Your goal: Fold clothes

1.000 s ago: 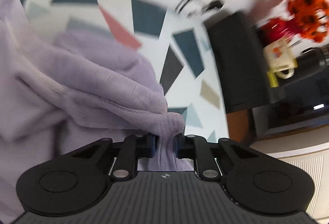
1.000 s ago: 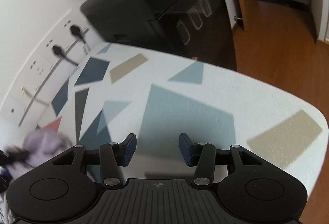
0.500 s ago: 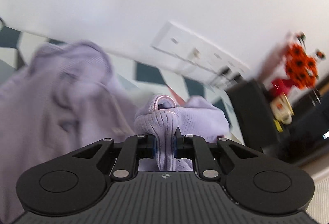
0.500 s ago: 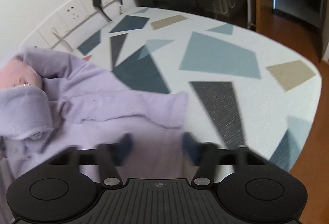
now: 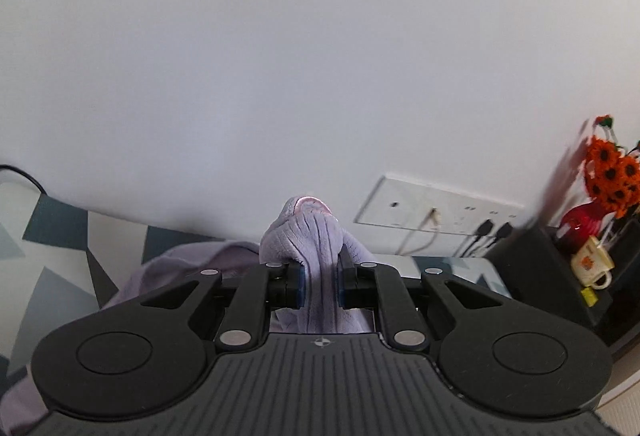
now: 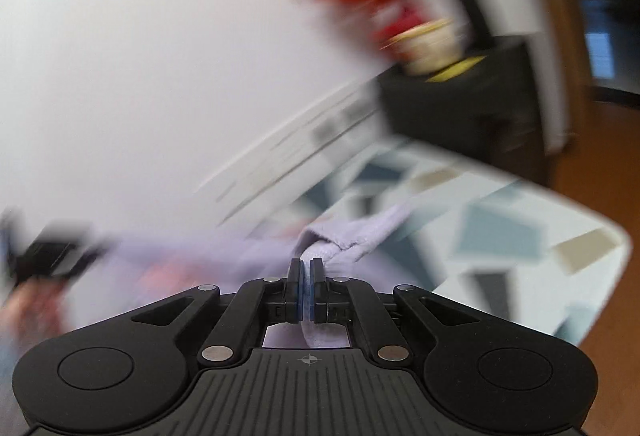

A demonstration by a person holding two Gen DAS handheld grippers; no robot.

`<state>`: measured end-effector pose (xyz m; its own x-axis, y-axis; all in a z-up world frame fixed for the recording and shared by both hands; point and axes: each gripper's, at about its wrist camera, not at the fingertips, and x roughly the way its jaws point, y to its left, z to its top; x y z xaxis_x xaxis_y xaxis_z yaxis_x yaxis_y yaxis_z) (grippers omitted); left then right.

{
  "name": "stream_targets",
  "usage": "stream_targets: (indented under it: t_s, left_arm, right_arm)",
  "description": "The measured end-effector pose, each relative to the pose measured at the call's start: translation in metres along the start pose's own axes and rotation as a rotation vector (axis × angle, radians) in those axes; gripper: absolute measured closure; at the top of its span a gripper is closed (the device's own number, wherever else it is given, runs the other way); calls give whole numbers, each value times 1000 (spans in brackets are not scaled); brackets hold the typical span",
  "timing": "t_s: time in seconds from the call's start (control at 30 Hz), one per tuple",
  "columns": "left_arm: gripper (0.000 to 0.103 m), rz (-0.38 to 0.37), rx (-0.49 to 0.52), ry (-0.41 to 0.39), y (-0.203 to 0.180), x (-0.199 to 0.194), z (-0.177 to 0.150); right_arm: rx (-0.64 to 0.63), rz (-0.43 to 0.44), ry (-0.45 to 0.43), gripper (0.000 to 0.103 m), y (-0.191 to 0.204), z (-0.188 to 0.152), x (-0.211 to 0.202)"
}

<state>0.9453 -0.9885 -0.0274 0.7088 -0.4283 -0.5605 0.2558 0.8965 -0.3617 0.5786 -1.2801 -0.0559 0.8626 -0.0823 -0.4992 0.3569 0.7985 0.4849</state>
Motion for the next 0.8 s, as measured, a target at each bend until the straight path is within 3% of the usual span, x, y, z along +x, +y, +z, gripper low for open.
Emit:
stream_targets:
  t_s: [0.17,0.27,0.33,0.37,0.5,0.67,0.8]
  left_arm:
    - [89,40,-10,6,23,20,-3]
    - [89,44,-36,6,40,16,-4]
    - [89,41,-45,8,46,12,-5]
    - [89,30,-23,3,44,9,-6]
    - [89,-13,61,-18,36,-5,-13]
    - [89,-101,172,-57,15,-33,-21]
    - [89,-197,137,-51,6,-53,-19]
  right_arm:
    - [-121,178,323,101,52,-79,27]
    - [-100,195,391,94,59,-98,36]
    - [-38,172,357,69,51,-91,33]
    - [-4,162,314,64,45,-81,29]
    - [85,158,116,55,9,-34,14]
    - [137,-6,-82,52,-44,13,44]
    - [7,-209,-64,50,-61,21,117]
